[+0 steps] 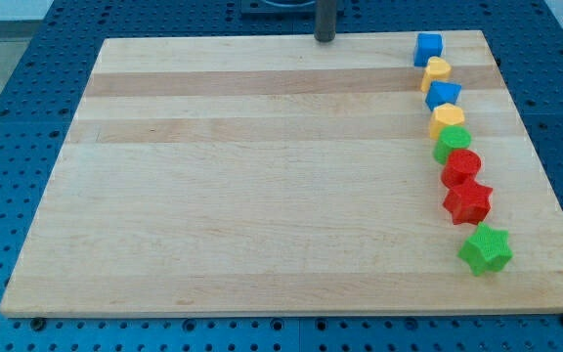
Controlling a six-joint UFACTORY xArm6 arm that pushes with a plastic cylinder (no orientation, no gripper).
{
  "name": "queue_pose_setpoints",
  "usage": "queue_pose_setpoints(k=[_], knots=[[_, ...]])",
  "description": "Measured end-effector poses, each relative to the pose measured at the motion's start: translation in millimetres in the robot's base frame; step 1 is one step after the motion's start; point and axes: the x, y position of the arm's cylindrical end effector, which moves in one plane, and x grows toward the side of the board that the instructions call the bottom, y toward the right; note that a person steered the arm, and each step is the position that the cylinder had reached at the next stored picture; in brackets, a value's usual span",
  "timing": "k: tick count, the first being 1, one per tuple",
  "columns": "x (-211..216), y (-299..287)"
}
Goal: Move your arm to the bottom right corner of the board
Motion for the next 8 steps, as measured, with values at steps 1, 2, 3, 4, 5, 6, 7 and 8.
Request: queue_pose_setpoints(k=[1,2,3,4,5,6,7,8], knots=[[1.6,-0.4],[1.2,-0.6],[1.3,-5.5],[1.3,-6.6],[1.3,-6.7],[1.3,-6.7],[0.7,-1.0],[1.4,22.1]])
